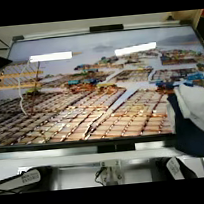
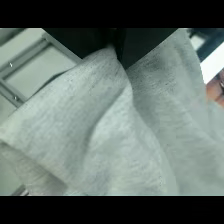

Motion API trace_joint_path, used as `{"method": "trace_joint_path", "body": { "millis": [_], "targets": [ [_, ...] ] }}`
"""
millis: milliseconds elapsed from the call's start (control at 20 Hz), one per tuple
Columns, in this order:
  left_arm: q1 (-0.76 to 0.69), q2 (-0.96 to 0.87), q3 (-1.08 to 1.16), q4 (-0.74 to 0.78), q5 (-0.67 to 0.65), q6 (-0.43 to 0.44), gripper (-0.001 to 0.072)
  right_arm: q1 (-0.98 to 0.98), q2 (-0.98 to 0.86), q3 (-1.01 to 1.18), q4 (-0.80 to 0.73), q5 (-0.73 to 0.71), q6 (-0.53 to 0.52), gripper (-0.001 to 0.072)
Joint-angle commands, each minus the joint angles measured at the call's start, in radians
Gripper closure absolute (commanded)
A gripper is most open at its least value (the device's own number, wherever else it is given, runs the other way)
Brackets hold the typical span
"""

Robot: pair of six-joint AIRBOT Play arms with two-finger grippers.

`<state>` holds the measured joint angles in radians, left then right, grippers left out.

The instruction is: Fold the shirts.

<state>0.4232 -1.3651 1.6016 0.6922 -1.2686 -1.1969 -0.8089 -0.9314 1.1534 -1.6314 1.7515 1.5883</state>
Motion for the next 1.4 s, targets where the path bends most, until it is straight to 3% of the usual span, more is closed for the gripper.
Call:
{"method": "trace_joint_path", "body": {
  "millis": [0,100,150,200,250,400,550,650,750,800,850,900,950,1000,1150,1350],
  "targets": [
    [0.0,-0.001,0.0,0.0,0.0,0.0,0.0668,0.0,0.017,-0.209,-0.18,0.063,-0.027,0.064],
    [0.0,-0.001,0.0,0.0,0.0,0.0,0.0668,0.0,0.017,-0.261,-0.237,0.02,-0.029,0.0638],
    [0.0,-0.001,0.0,0.0,0.0,0.0,0.0668,0.0,0.017,-0.275,-0.229,-0.005,-0.029,0.0562],
    [0.0,-0.001,0.0,0.0,0.0,-0.001,0.0668,0.0,0.017,-0.283,-0.223,-0.023,-0.03,0.0257],
    [0.0,-0.001,0.0,0.0,0.0,-0.001,0.0668,0.0,0.016,-0.282,-0.237,-0.037,-0.037,0.0104],
    [-0.006,-0.001,0.0,-0.003,0.0,-0.004,0.0669,0.001,0.016,-0.253,-0.281,-0.075,-0.062,0.0102],
    [-0.068,-0.001,0.015,0.068,0.0,-0.005,0.0672,0.055,0.016,-0.07,-0.216,-0.2,-0.107,0.0103],
    [-0.192,-0.003,0.062,0.351,0.0,-0.097,0.0673,0.185,0.016,0.1,-0.211,-0.359,-0.113,0.0103],
    [-0.373,-0.011,0.101,0.747,-0.009,-0.214,0.0672,0.374,0.008,0.212,-0.2,-0.503,-0.056,0.012],
    [-0.454,-0.021,0.111,0.885,-0.028,-0.262,0.0672,0.478,-0.006,0.239,-0.188,-0.537,-0.019,0.0166],
    [-0.528,-0.032,0.112,0.97,-0.052,-0.297,0.0665,0.588,-0.034,0.252,-0.161,-0.536,0.014,0.0164],
    [-0.578,-0.047,0.112,0.979,-0.077,-0.302,0.052,0.678,-0.074,0.252,-0.119,-0.516,0.047,0.0155],
    [-0.614,-0.065,0.112,0.972,-0.104,-0.333,0.0146,0.75,-0.13,0.252,-0.056,-0.483,0.064,0.0155],
    [-0.643,-0.089,0.111,0.955,-0.142,-0.365,-0.0013,0.79,-0.189,0.252,0.027,-0.448,0.077,0.0155],
    [-0.676,-0.137,0.041,0.789,-0.187,-0.367,-0.0013,0.803,-0.358,0.252,0.337,-0.343,0.08,0.0155],
    [-0.679,-0.11,-0.109,0.744,-0.105,-0.431,-0.0012,0.805,-0.394,0.252,0.349,-0.339,0.082,0.0155]
  ]
}}
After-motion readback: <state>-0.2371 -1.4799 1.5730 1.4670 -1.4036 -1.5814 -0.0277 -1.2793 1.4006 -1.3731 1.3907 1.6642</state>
